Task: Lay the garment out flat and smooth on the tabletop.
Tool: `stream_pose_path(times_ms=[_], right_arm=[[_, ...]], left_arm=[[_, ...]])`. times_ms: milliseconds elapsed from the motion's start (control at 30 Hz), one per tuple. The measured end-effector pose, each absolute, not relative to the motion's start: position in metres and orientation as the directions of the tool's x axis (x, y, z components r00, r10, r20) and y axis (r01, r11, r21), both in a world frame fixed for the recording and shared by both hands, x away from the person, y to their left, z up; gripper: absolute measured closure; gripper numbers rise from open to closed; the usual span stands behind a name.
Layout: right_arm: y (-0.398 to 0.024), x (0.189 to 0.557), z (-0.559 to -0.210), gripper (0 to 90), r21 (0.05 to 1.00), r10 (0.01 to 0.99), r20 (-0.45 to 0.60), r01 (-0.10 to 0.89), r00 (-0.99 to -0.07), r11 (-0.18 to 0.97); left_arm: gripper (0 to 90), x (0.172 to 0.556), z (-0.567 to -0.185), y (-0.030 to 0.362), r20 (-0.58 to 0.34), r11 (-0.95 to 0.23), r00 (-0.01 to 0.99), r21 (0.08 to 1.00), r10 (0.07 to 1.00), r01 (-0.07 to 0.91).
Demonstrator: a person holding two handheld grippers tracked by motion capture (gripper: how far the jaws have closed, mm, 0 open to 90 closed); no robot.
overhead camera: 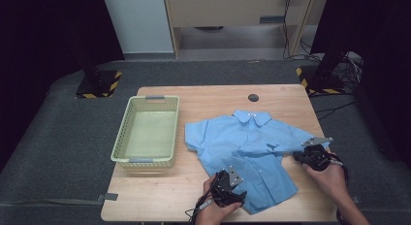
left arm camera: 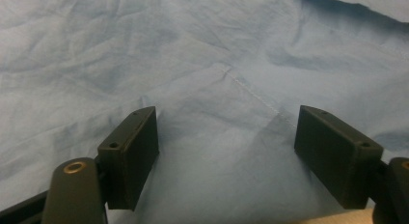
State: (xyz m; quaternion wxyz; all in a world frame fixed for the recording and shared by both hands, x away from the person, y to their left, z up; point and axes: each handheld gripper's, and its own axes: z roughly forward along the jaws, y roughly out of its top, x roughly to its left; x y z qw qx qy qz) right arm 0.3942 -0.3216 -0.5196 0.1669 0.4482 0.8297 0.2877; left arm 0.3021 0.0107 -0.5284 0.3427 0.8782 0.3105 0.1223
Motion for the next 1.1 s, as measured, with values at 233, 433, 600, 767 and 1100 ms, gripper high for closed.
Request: stream_pose_path(times_ms=[233,433,600,767,1100], right_arm=[[-0.319,0.402,-0.521,88.1,0.636,0.853,-0.036,0.646,-0.521,0.422],[-0.311,0.409,-0.522,88.4,0.643,0.866,-0.057,0.645,-0.496,0.412],[-0.311,0.409,-0.522,88.5,0.643,0.864,-0.058,0.643,-0.499,0.415],[-0.311,0.41,-0.521,88.5,0.641,0.864,-0.058,0.645,-0.5,0.416],[-0.31,0.412,-0.521,88.6,0.643,0.863,-0.055,0.643,-0.502,0.415]], left_arm=[[37.2,0.308,-0.528,0.013,0.003,-0.568,0.789,0.696,0.615,0.44],[61.0,0.304,-0.526,0.008,0.01,-0.58,0.808,0.702,0.588,0.413],[73.5,0.304,-0.526,0.006,0.007,-0.585,0.82,0.704,0.572,0.402],[84.3,0.307,-0.527,0.006,-0.009,-0.575,0.822,0.71,0.569,0.406],[90.0,0.31,-0.525,0.007,-0.011,-0.574,0.816,0.704,0.578,0.417]])
